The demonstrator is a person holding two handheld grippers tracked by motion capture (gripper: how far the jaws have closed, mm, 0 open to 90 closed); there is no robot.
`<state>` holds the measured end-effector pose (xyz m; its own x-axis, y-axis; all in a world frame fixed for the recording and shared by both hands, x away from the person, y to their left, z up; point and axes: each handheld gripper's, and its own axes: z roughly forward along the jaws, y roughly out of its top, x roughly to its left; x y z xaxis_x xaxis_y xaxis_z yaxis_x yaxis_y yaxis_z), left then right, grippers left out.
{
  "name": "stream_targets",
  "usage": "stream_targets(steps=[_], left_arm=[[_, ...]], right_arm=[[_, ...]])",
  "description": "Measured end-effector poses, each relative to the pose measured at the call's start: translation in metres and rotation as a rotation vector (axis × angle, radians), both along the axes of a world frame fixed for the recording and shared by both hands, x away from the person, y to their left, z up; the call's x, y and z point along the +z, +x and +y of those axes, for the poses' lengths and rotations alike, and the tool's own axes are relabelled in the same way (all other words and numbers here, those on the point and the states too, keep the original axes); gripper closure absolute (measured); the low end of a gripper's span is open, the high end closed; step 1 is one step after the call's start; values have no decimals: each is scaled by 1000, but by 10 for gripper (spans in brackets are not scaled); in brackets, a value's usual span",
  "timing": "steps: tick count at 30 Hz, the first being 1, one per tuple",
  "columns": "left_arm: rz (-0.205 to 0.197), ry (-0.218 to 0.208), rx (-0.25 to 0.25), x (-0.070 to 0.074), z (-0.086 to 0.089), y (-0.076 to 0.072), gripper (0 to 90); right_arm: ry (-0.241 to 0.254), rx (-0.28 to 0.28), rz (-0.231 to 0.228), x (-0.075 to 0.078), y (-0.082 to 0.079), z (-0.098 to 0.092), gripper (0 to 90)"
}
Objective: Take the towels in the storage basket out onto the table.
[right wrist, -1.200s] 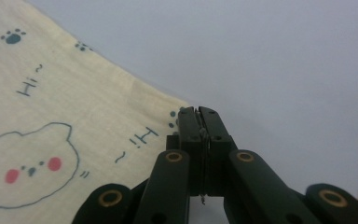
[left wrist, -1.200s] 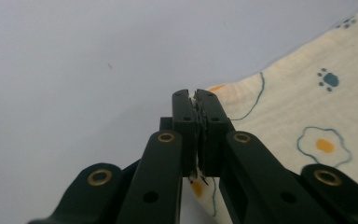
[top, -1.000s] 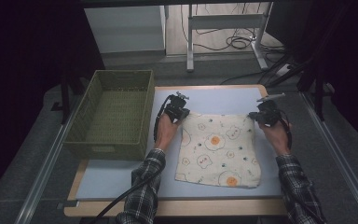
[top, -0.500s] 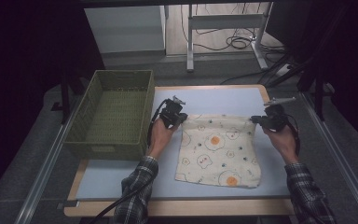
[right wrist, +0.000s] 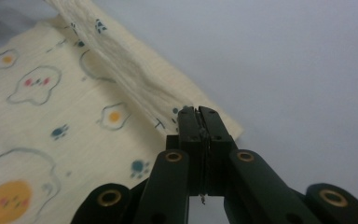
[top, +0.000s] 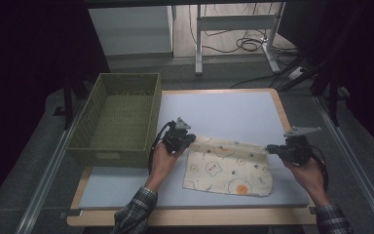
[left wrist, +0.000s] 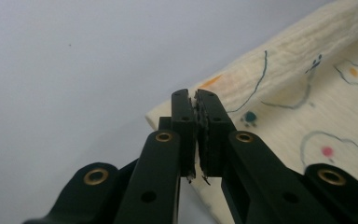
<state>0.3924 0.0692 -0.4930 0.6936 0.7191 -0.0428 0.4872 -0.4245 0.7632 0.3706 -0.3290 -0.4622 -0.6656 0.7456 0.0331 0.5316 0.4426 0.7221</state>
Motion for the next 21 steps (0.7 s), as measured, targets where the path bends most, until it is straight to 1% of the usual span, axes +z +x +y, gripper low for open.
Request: stream_targets(steps=[4,6,7,8,9,10,11,12,17,19,21], left_arm=[[-8,-15,-24,-1,3,-19,865],[-6,-23,-38,-2,5,-29,864],[-6,-23,-38,-2,5,-29,864],[-6,-32,-51,-4,6,-37,864],[-6,-32,-51,-4,6,-37,863],[-9,-28,-59,-5,6,-44,863],[-9,-29,-63,-6,6,-47,862],[-10,-35,-70,-7,7,-54,861],[-13,-49,-80,-12,10,-72,859],[-17,-40,-86,-14,10,-78,857],[-18,-28,-90,-18,10,-84,849]], right_arm=[[3,19,21,-3,-22,0,887],[4,29,28,-4,-33,0,886],[4,29,28,-4,-33,0,886],[5,39,26,-4,-42,0,885],[5,39,26,-4,-42,0,885],[6,42,28,-4,-46,1,885],[3,54,25,-4,-56,1,884],[1,59,23,-4,-60,1,884],[3,76,25,-10,-78,-1,880],[-1,79,18,-12,-84,-2,878],[6,84,16,-14,-88,-3,874]])
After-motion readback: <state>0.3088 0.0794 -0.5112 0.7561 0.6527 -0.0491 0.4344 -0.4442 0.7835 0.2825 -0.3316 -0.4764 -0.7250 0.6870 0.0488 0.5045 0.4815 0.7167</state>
